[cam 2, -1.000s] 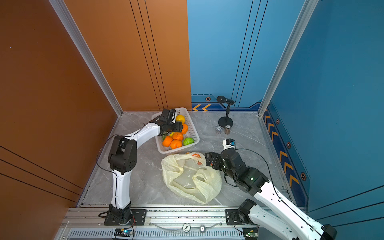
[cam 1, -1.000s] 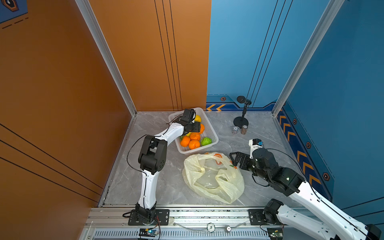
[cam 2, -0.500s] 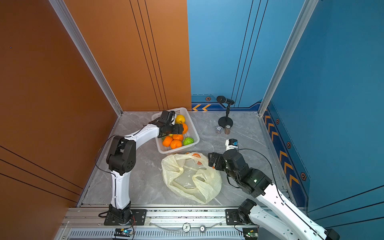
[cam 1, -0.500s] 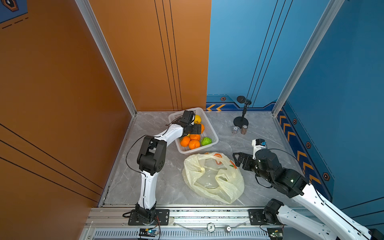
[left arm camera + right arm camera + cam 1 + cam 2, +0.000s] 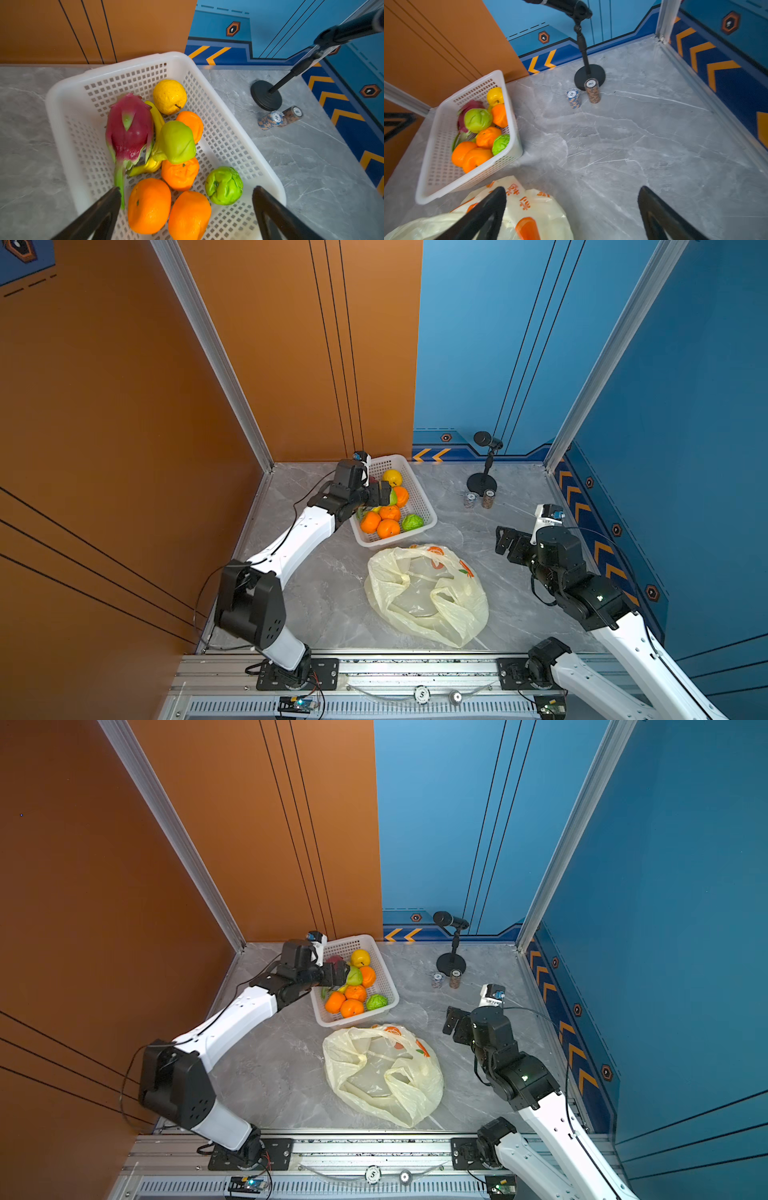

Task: Untie the knot of the plastic bag and take out the fruit

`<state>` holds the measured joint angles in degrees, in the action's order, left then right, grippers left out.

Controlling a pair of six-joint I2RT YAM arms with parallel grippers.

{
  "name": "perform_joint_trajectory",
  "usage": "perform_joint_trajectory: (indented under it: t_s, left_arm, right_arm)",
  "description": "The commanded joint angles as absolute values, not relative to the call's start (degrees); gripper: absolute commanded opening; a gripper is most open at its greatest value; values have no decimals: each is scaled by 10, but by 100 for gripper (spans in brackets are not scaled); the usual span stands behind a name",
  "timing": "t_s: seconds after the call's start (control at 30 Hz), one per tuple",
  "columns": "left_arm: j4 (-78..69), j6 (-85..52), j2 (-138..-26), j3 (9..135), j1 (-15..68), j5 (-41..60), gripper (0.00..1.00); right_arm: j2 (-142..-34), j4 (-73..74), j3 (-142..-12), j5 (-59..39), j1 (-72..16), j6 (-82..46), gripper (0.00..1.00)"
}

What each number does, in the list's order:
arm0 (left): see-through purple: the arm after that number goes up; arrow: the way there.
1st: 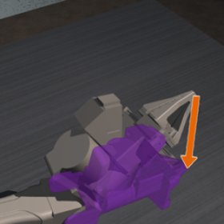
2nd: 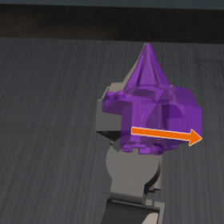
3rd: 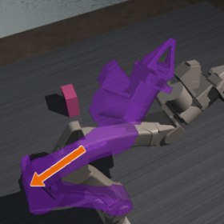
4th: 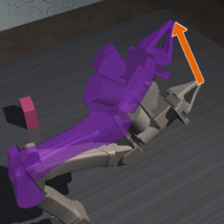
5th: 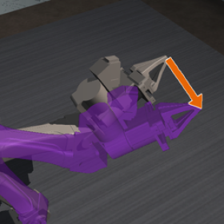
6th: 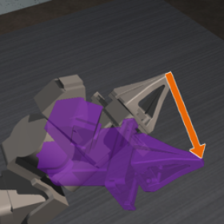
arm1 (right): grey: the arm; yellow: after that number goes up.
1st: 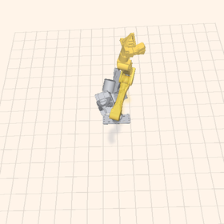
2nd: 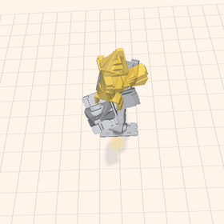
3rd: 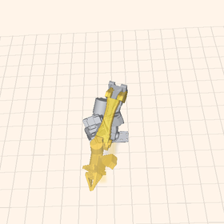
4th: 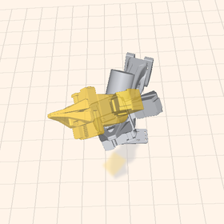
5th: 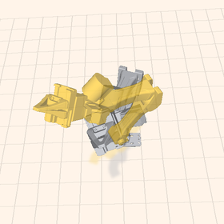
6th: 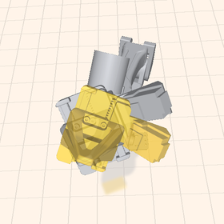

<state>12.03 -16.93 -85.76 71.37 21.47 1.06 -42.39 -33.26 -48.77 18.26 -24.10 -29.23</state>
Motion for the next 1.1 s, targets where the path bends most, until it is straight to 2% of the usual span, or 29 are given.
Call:
perform_joint_trajectory:
  t_s: [0.0,0.27,0.43,0.6,0.67,0.77,0.83,0.9,0.97,1.0,1.07]
  left_arm:
    - [113,-162,-772,649,219,-39,99]
    - [37,-121,-592,431,216,-150,99]
    - [14,-102,-558,355,202,-203,98]
    - [-20,-85,-541,303,170,-231,98]
    - [-41,-68,-540,285,159,-236,98]
    - [-67,-49,-545,265,141,-238,98]
    - [-94,-35,-547,249,131,-235,98]
    - [-153,-17,-551,218,119,-225,98]
    - [-223,-7,-565,188,100,-205,98]
    - [-259,-4,-581,177,88,-193,98]
    - [-316,6,-620,168,72,-179,98]
  right_arm:
    - [-437,-273,-443,208,-194,-247,100]
    - [-528,-89,-341,169,-67,-180,100]
    - [-603,94,-264,157,-46,-72,100]
    - [-693,303,-215,138,-27,-55,100]
    - [-762,428,-192,137,-29,-50,100]
    - [-821,486,-196,126,-38,-26,100]
    - [-909,634,-175,105,-37,-16,100]
    - [-860,482,-210,61,-18,-27,100]
    - [-893,539,-210,33,-4,-34,99]
    - [-873,472,-226,38,-2,-36,100]
    - [-889,527,-213,60,-13,-33,100]
